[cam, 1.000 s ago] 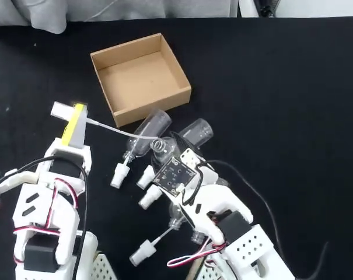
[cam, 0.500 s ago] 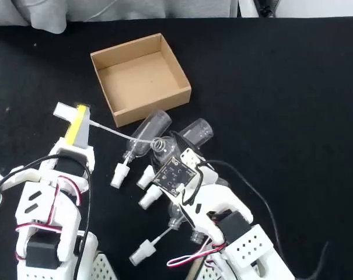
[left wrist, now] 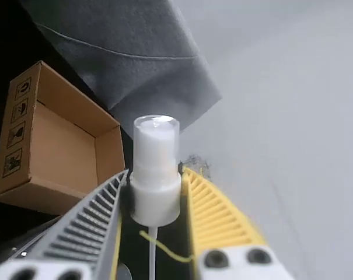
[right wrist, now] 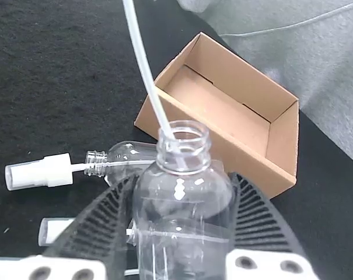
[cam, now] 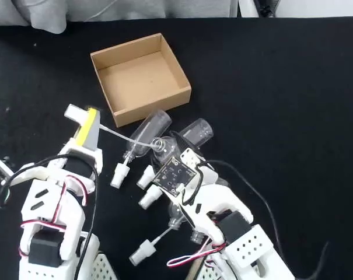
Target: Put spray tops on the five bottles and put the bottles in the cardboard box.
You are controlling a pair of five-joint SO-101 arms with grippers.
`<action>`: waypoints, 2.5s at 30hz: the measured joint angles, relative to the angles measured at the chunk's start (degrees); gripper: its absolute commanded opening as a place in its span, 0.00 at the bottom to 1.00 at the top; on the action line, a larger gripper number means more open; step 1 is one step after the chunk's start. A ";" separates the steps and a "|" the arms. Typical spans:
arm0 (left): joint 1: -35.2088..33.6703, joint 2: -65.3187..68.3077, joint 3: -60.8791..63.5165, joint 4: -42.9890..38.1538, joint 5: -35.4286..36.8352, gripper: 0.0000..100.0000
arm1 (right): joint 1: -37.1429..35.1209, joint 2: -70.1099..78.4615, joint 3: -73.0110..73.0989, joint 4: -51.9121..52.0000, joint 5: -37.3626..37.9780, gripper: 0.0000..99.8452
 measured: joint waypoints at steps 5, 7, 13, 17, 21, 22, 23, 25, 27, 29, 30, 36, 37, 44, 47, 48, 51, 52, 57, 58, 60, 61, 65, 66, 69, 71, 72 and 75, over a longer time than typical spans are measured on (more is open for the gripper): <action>0.88 0.00 0.00 0.00 -0.35 0.03 | 0.00 0.00 0.00 0.00 0.00 0.15; 0.88 0.00 0.00 0.00 -0.44 0.03 | 0.00 0.00 0.00 0.00 0.00 0.15; 2.64 -0.09 2.99 -1.49 -0.44 0.03 | -0.26 0.00 0.00 0.00 0.00 0.15; 4.13 0.35 5.01 -4.13 -1.32 0.03 | -2.29 0.00 0.00 0.00 0.00 0.15; 5.89 0.26 5.10 -4.48 -2.81 0.03 | -2.81 0.00 0.00 0.00 0.00 0.15; 6.33 0.26 5.10 -4.48 -2.90 0.03 | -2.81 0.00 0.00 0.00 0.00 0.15; 6.68 0.26 5.10 -4.48 -3.08 0.03 | -2.81 0.00 0.00 0.00 0.00 0.15; 7.21 0.26 5.10 -4.48 -3.08 0.03 | -2.81 0.00 0.00 0.00 0.00 0.15; 8.09 0.00 5.63 -4.48 -4.40 0.03 | -2.81 0.00 0.00 0.00 0.00 0.15; 9.85 0.35 6.24 -4.48 -5.98 0.03 | -2.81 0.00 0.00 0.00 0.00 0.15; 10.64 0.35 6.59 -4.48 -6.68 0.03 | -2.81 0.00 0.00 0.00 0.00 0.15; 12.84 0.35 6.77 -4.48 -10.02 0.03 | -2.81 0.00 0.00 0.00 0.09 0.15; 12.92 0.35 6.77 -4.48 -10.64 0.03 | -2.81 0.00 0.00 0.00 0.09 0.15; 13.19 0.35 6.77 -4.48 -13.10 0.20 | -2.81 0.00 0.00 0.00 0.09 0.15; 13.19 0.35 6.77 -4.48 -13.19 0.28 | -2.81 0.00 0.00 0.00 0.00 0.15; 13.19 0.35 6.77 -4.48 -13.19 0.29 | -2.81 0.00 0.00 0.00 0.00 0.15; 13.19 0.35 6.77 -4.48 -13.19 0.29 | -2.81 0.00 0.00 0.00 0.00 0.15; 13.19 0.35 6.77 -4.48 -13.19 0.29 | -2.81 0.00 0.00 0.00 0.00 0.15; 13.19 0.35 6.77 -4.48 -12.22 0.29 | -2.81 0.00 0.00 0.00 0.00 0.15; 13.19 0.35 6.77 -4.48 -11.78 0.29 | -2.81 0.00 0.00 0.00 0.00 0.15; 13.19 0.35 6.77 -4.48 -11.34 0.29 | -2.81 0.00 0.00 0.00 0.00 0.15; 13.19 0.35 6.77 -4.48 -11.16 0.29 | -2.81 0.00 0.00 0.00 0.00 0.15; 13.19 0.35 6.77 -4.48 -10.37 0.29 | -2.81 0.00 0.00 0.00 0.00 0.15; 13.19 0.35 6.77 -4.48 -9.67 0.29 | -2.81 0.00 0.00 0.00 -0.09 0.15; 11.96 0.35 6.77 -4.48 -7.82 0.29 | -2.81 0.00 0.00 0.00 -1.67 0.15; 10.11 0.35 6.77 -4.48 -6.42 0.29 | -2.81 0.00 0.00 0.00 -2.37 0.15; 9.23 0.35 6.77 -4.48 -5.89 0.29 | -2.81 0.00 0.00 0.00 -2.55 0.15; 7.21 0.35 6.77 -4.84 -4.75 0.29 | -2.81 0.00 0.00 0.00 -2.55 0.15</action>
